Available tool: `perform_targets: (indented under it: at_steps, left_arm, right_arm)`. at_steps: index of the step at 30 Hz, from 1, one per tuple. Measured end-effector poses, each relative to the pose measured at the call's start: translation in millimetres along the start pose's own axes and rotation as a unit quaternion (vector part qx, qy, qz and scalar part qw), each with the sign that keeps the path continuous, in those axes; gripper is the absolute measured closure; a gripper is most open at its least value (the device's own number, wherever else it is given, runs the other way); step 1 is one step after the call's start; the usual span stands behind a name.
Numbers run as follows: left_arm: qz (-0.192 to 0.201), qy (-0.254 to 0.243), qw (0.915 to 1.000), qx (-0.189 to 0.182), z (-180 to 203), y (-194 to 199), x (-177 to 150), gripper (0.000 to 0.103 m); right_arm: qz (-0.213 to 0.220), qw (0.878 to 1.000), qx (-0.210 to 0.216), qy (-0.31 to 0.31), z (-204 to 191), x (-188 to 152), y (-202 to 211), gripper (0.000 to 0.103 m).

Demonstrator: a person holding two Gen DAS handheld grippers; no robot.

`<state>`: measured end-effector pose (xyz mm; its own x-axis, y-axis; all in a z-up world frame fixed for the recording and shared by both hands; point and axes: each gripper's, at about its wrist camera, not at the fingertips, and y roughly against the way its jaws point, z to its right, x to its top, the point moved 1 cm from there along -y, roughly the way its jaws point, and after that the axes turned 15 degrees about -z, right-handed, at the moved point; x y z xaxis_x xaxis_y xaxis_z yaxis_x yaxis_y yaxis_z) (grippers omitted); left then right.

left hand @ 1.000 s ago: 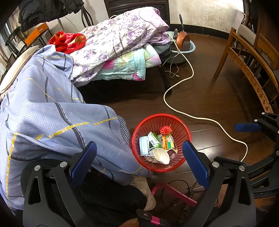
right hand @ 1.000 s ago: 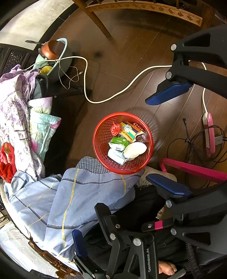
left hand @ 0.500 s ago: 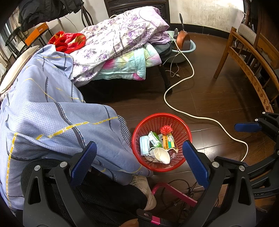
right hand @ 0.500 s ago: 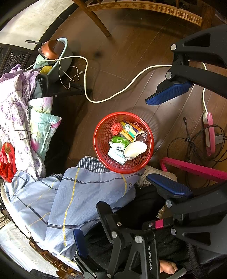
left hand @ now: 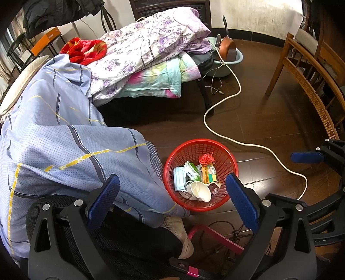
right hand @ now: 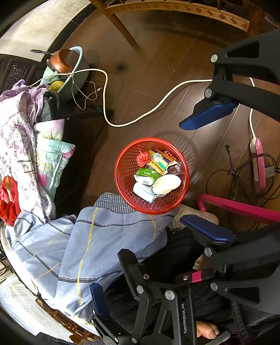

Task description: Collect trash

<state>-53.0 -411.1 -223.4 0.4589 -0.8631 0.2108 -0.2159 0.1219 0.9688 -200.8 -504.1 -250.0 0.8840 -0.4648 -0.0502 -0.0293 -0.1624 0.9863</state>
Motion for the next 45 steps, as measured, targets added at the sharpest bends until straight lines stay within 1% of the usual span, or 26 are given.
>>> perform_targets:
  at_steps: [5,9,45]
  left_arm:
    - [0.005,-0.002,1.0,0.004,-1.8,0.4,-2.5,0.007]
    - [0.006,-0.006,0.9999,0.009,4.5,1.1,0.1,0.007]
    - [0.001,-0.001,1.0,0.009,7.8,1.3,3.8,0.007]
  right_arm:
    - [0.0,1.0,0.0,0.0,0.5,-0.1,0.0,0.024]
    - [0.001,1.0,0.0,0.0,-1.3,0.8,0.6,0.024]
    - [-0.001,1.0,0.005,-0.001,-1.6,0.7,-0.5,0.024]
